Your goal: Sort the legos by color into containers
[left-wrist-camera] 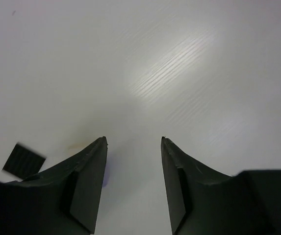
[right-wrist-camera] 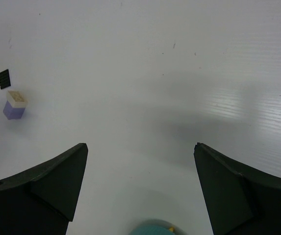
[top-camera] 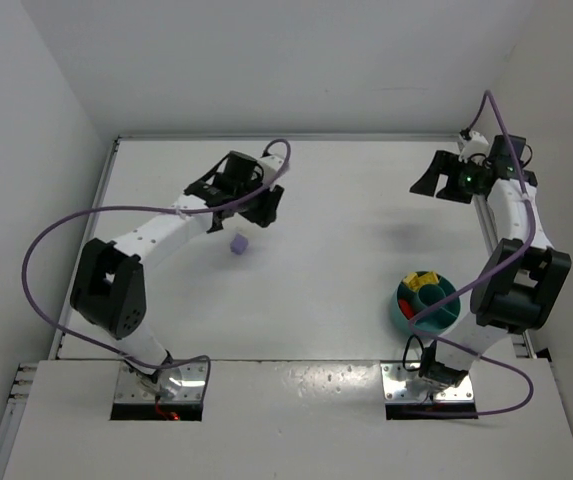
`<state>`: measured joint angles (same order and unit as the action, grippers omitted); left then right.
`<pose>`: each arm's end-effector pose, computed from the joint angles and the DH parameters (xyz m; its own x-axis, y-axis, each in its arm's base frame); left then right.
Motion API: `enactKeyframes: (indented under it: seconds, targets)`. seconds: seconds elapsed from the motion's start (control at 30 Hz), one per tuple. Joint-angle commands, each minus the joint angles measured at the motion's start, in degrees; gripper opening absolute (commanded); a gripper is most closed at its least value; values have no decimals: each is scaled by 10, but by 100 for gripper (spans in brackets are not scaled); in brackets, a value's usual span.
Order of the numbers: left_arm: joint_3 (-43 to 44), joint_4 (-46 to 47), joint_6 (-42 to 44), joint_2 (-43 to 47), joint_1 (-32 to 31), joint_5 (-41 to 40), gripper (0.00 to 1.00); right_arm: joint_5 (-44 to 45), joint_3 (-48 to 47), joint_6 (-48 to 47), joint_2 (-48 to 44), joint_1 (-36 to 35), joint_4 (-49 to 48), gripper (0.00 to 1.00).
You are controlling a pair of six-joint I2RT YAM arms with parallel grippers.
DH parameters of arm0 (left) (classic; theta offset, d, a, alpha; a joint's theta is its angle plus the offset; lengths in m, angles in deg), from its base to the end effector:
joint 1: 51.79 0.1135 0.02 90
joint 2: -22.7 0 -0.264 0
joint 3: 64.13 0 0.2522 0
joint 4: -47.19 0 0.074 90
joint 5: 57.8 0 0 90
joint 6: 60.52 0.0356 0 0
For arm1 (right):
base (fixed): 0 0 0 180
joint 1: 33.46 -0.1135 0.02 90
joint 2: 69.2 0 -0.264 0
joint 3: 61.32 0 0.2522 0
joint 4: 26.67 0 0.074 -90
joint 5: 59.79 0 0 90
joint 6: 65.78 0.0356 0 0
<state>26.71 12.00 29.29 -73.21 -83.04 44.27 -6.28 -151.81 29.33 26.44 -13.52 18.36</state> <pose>0.3222 -0.2042 0.2835 -0.5546 0.3328 -0.7627 0.6419 0.7543 -0.1377 0.3483 -0.1038 0.2748 -0.7266 0.3398 -0.5972 -0.0192 0.8588 0.5120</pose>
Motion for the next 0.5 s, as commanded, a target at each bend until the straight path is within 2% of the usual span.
enactKeyframes:
  seconds: [0.0, 0.07, 0.23, 0.47]
  targets:
    - [-47, -44, 7, 35, 22, -97, 54, -14, -20, -25, -5, -18, 6, 90]
    - [-70, -44, 7, 41, 48, -132, 62, -14, 3, -31, -5, -24, -9, 90]
    - [-95, -49, 7, 35, 105, -105, 65, -8, 21, -53, -16, -47, -3, 90]
    - [-111, -38, 13, -13, 116, -119, 66, -2, 21, -63, -21, -53, -3, 90]
